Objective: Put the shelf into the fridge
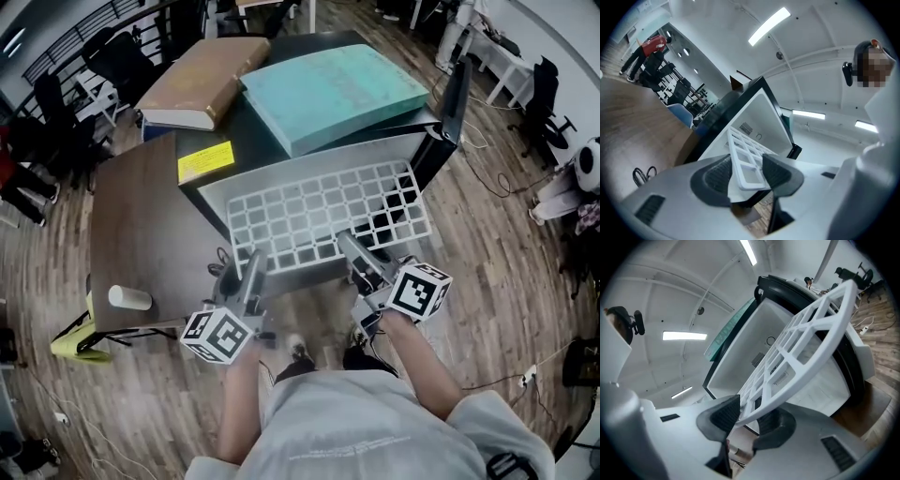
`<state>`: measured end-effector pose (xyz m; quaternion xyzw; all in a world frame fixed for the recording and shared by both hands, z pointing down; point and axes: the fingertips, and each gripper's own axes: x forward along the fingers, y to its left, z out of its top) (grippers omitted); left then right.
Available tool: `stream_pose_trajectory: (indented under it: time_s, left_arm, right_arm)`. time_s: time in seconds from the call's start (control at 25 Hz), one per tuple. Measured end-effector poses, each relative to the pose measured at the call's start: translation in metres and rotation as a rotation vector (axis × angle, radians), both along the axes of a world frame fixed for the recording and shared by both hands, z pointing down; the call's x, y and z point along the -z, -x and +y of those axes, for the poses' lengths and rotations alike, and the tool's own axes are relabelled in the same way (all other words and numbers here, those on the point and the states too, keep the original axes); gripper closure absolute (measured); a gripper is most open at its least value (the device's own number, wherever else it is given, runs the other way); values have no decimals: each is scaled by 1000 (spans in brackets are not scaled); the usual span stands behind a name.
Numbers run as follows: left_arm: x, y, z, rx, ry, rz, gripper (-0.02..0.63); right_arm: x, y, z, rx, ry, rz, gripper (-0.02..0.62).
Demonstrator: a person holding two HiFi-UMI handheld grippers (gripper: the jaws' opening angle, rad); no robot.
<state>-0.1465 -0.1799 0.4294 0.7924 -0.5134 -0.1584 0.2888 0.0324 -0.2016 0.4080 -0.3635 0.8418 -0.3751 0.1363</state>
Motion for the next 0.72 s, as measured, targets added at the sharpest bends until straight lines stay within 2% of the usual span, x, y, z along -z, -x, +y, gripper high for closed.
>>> stream_pose_trajectory:
  time_s: [0.36,0.72]
  left_arm:
    - [5,4,-7,92,6,-9,414]
    - [10,5,-7,121,2,-38,411]
  right_arm:
    - [-2,5,-2,60,25,-36,489]
    - [-6,9,-3,106,48,-58,488]
